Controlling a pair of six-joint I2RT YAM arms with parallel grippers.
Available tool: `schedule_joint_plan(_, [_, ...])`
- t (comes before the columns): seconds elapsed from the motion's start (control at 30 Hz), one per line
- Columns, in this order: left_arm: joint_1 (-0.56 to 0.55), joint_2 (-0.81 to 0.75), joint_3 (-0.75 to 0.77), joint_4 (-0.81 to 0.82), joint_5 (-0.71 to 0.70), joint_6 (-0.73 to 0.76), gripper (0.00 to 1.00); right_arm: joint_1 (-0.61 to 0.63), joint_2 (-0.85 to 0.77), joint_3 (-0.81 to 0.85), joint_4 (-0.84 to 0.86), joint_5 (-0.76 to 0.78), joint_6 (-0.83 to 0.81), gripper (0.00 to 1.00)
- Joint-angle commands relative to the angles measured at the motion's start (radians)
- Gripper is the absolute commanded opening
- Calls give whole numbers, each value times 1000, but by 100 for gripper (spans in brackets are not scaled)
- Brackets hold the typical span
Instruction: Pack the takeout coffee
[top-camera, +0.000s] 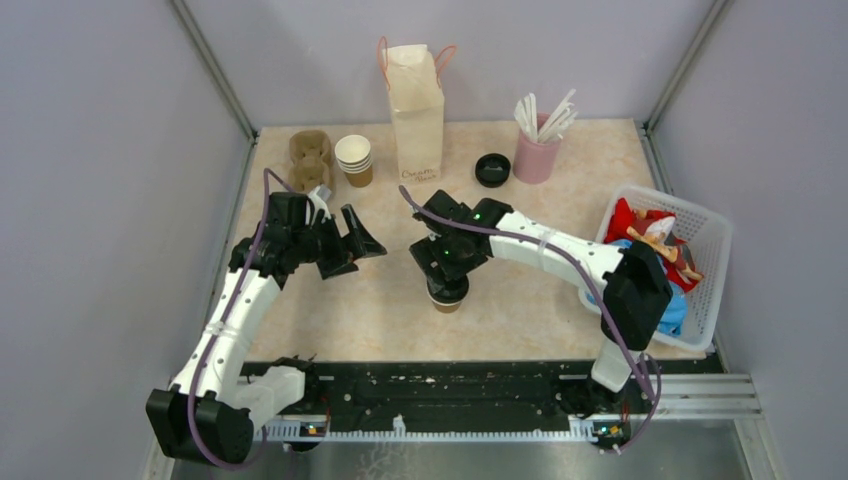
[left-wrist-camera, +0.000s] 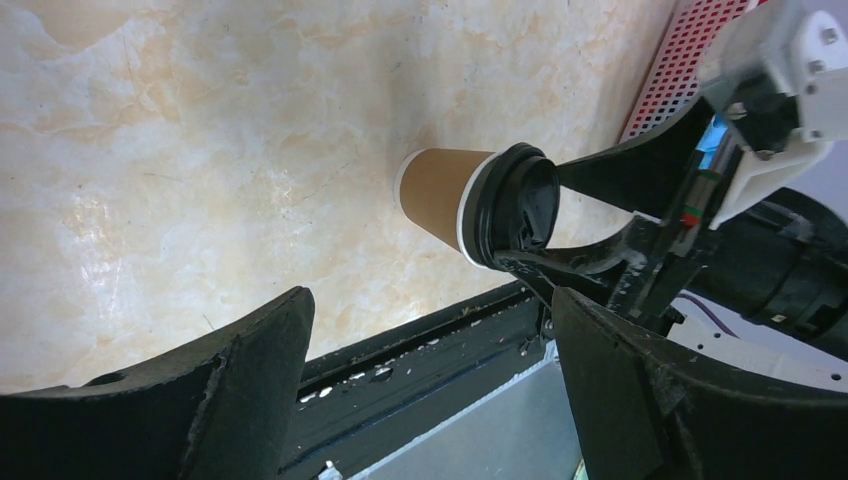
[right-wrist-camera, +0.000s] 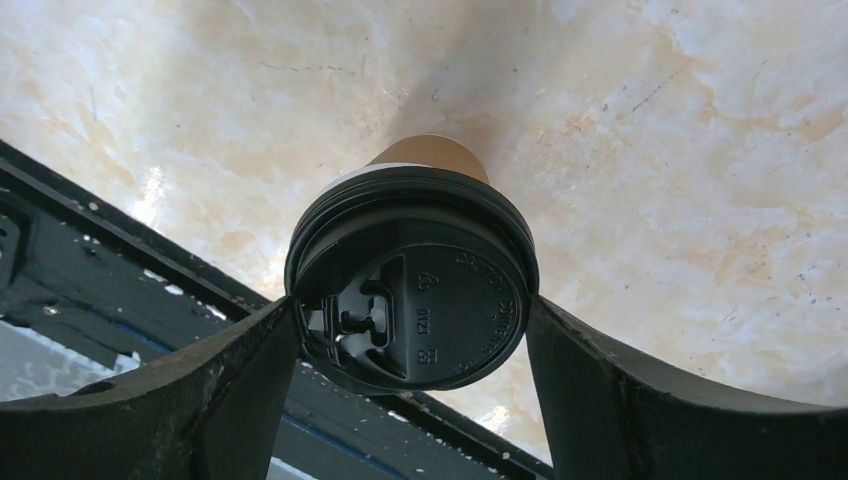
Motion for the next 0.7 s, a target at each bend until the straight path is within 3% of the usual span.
schedule_joint_plan(0.0, [1, -6, -1, 32, 16, 15, 95, 24, 33, 51, -29, 37, -23, 80])
schedule_joint_plan(0.67, [1, -4, -2, 32, 15, 22, 95, 42, 66, 88, -37, 32, -31, 81])
